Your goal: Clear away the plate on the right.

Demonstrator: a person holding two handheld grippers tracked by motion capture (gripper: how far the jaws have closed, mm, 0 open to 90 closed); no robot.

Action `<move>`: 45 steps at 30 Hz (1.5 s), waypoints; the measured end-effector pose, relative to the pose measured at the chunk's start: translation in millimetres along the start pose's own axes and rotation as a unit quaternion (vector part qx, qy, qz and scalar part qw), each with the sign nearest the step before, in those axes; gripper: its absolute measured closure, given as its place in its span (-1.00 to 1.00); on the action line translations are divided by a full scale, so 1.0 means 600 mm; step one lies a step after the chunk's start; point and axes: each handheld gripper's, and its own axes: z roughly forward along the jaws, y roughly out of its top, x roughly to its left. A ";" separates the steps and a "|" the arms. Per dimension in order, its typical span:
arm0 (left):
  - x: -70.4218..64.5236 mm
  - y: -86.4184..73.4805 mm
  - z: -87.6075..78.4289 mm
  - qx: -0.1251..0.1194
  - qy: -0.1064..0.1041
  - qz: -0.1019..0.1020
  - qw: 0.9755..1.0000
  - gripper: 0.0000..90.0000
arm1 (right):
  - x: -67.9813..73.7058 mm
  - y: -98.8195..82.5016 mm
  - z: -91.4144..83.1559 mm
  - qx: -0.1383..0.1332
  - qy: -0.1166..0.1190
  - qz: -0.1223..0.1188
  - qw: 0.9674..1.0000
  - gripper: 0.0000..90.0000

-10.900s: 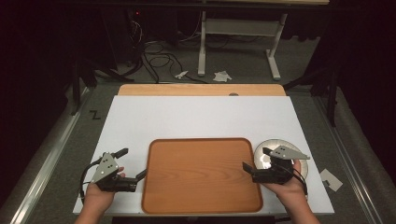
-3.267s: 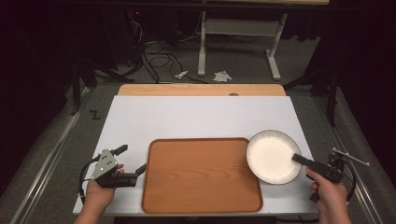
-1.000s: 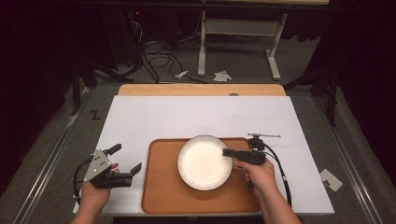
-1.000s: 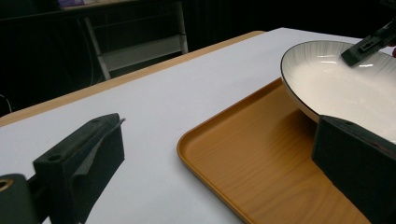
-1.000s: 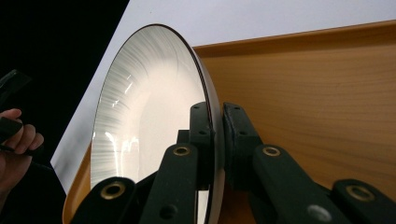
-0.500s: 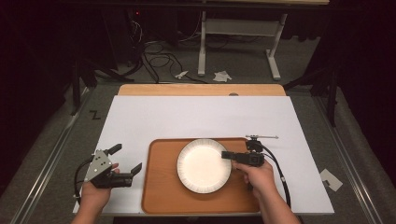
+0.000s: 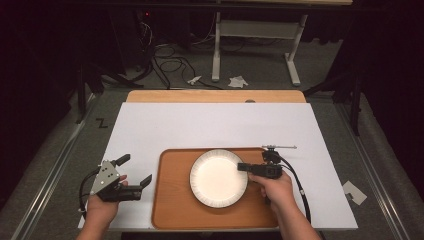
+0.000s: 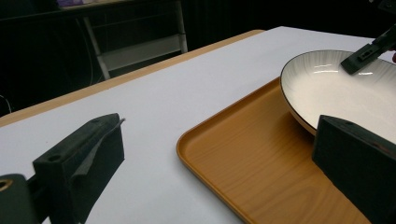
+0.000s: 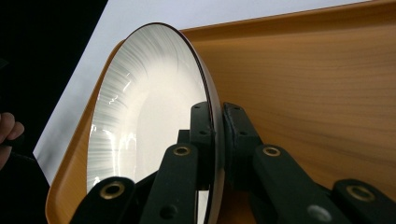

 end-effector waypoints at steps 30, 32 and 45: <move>-0.002 -0.001 0.002 0.005 -0.004 0.004 1.000 -0.93 | -0.014 -0.001 0.011 0.026 -0.029 0.003 0.999 0.88; -0.002 -0.001 0.002 0.005 -0.003 0.003 1.000 -0.93 | -0.014 -0.002 0.012 0.027 -0.031 0.003 0.999 0.88; -0.002 -0.001 0.002 0.005 -0.004 0.004 1.000 -0.93 | -0.017 -0.004 0.016 0.036 -0.041 0.000 0.998 0.85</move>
